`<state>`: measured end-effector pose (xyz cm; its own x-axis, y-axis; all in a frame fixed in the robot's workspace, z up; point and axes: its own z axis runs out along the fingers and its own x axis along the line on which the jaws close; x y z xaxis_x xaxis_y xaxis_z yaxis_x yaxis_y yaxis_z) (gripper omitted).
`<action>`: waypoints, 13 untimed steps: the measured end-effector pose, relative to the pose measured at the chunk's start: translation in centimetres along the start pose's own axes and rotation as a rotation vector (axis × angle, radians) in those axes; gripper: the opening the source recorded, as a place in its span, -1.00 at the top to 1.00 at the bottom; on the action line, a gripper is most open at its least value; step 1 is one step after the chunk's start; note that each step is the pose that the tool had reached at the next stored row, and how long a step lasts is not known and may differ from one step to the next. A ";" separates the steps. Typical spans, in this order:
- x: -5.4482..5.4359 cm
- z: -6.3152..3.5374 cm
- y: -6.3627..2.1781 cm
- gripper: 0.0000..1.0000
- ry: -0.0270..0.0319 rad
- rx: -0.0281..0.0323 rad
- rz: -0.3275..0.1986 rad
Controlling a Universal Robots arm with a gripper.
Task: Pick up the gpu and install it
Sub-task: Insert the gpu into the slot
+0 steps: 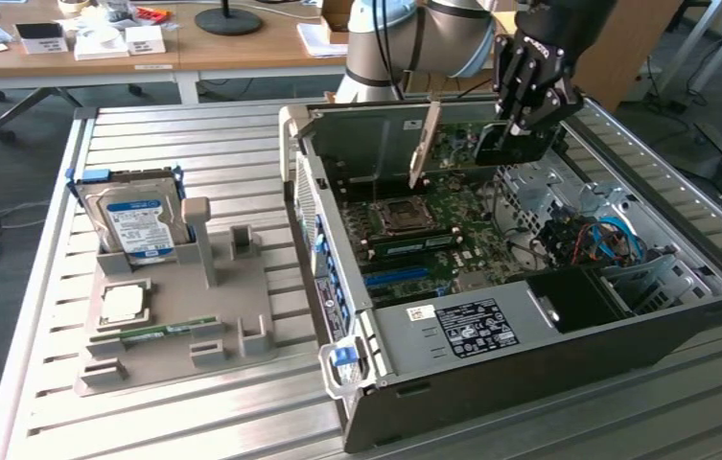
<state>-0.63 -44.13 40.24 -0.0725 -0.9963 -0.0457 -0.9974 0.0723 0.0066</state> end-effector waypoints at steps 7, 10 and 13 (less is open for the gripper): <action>0.0 0.47 0.03 0.47 0.0003 -0.0001 0.000; 0.0 0.47 0.04 0.47 0.0002 0.0000 0.000; 0.0 0.54 0.03 0.47 -0.0002 0.0001 0.000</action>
<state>-0.66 -44.13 39.70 -0.0724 -0.9963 -0.0459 -0.9974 0.0722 0.0065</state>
